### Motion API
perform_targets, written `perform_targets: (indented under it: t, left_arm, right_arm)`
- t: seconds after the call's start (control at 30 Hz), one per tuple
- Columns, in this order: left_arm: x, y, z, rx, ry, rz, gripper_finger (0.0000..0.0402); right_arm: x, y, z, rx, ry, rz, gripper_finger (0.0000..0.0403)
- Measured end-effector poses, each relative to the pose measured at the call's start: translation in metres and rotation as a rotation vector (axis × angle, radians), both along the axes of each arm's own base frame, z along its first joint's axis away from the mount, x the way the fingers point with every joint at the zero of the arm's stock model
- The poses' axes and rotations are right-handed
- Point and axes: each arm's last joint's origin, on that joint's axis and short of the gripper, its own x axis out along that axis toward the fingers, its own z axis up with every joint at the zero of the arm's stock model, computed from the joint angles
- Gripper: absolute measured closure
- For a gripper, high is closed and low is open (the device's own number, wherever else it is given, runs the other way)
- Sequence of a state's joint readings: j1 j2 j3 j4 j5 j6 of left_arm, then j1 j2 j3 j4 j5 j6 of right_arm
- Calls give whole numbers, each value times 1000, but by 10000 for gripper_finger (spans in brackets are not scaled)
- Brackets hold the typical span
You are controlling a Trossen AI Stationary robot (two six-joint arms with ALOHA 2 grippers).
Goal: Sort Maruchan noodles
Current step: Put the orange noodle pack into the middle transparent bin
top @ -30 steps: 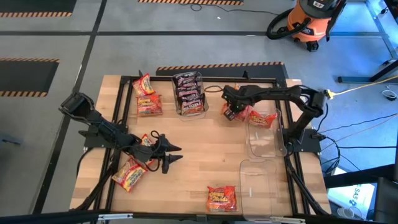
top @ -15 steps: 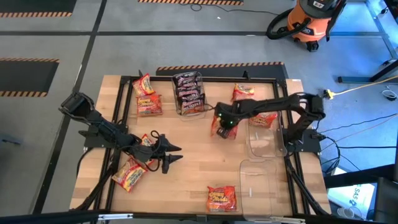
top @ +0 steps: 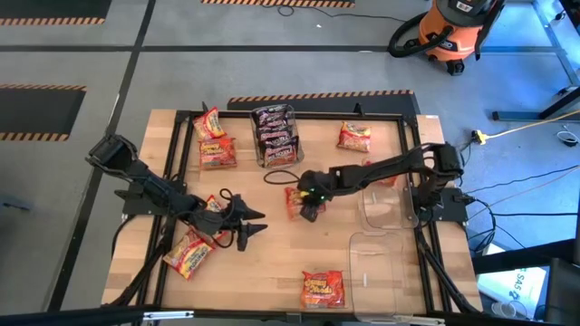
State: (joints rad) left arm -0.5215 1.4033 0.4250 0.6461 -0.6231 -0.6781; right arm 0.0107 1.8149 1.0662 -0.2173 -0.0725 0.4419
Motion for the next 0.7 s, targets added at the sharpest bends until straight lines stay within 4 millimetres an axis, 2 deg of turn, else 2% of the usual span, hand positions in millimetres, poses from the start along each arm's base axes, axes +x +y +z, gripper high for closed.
perform_targets:
  t: [0.23,0.33,0.43,0.53,0.63,0.7]
  left_arm:
    - [10,-1,5,-6,-12,18,216]
    - [21,-2,1,1,4,32,216]
    - [36,-5,-4,8,23,51,216]
    - [53,-6,-13,4,53,66,216]
    - [70,-6,-24,-2,89,44,216]
    - [82,-5,-32,-10,117,17,216]
  right_arm:
    - [12,5,8,62,-159,74,345]
    - [9,4,22,49,-167,137,345]
    - [-2,-1,44,-14,-148,145,345]
    - [-22,-9,53,-173,-21,59,345]
    - [-40,-16,54,-358,137,-46,345]
    - [-48,-18,46,-416,210,-90,345]
